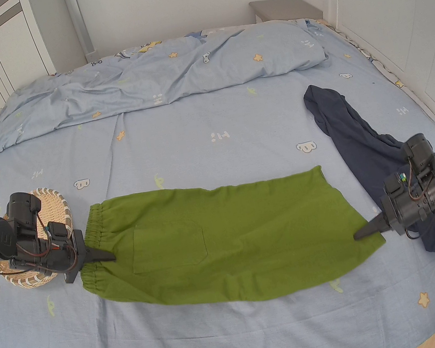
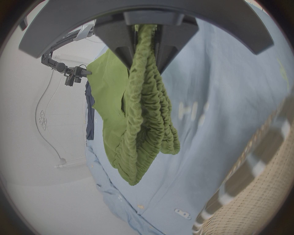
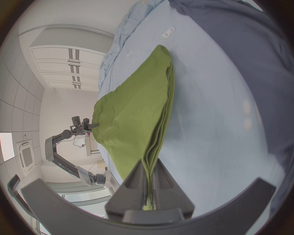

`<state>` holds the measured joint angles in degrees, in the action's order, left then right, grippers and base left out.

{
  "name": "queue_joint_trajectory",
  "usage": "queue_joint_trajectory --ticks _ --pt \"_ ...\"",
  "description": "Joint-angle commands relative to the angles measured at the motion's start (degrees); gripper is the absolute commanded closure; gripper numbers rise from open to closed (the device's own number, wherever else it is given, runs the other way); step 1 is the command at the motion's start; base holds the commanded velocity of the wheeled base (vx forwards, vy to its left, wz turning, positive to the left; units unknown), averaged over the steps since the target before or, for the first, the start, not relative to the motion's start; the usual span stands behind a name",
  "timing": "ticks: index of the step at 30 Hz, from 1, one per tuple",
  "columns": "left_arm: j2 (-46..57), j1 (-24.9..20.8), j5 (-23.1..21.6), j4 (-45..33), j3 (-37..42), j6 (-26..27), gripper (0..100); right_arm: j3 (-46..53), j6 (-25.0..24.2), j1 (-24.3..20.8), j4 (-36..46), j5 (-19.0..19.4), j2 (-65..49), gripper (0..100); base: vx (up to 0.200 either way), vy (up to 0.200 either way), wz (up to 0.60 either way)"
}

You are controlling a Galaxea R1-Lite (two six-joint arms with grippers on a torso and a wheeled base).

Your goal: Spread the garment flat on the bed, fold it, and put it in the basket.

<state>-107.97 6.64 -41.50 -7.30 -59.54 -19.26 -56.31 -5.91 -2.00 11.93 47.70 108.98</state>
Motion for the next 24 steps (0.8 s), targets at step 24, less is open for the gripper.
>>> queue_joint_trajectory --ticks 24 --pt "17.01 6.98 0.1 6.42 37.92 15.22 100 41.89 3.72 -2.75 -18.61 0.11 -17.23 100 0.0 0.0 0.0"
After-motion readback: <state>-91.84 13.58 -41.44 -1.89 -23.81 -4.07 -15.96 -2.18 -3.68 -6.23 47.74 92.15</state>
